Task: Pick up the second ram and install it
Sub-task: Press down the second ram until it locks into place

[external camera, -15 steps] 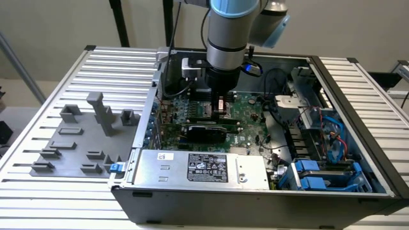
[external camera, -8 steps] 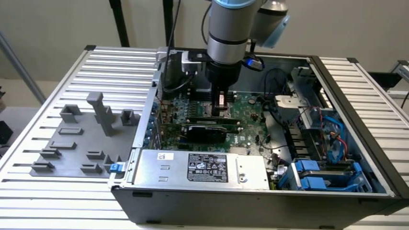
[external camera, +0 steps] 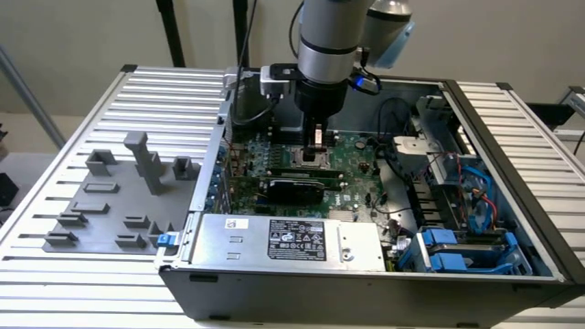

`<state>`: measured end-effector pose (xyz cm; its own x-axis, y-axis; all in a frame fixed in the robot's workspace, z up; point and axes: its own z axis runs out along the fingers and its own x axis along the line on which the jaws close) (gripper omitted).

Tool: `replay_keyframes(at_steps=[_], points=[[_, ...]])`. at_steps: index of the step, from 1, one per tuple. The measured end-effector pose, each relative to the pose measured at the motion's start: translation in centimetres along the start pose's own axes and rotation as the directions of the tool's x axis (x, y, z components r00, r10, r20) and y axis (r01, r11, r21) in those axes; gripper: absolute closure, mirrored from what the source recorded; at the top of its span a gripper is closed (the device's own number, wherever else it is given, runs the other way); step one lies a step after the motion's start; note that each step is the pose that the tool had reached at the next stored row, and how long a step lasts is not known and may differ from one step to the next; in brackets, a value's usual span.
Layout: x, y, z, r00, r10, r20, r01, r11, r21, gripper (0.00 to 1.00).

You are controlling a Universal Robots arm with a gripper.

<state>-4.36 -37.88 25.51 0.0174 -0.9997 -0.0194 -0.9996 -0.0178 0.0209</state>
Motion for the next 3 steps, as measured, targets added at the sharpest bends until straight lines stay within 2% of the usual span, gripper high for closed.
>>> replay_keyframes(at_steps=[3], points=[[0.0, 0.0, 0.0, 1.0, 0.0, -0.0001, 0.0, 1.0, 0.0, 0.89]])
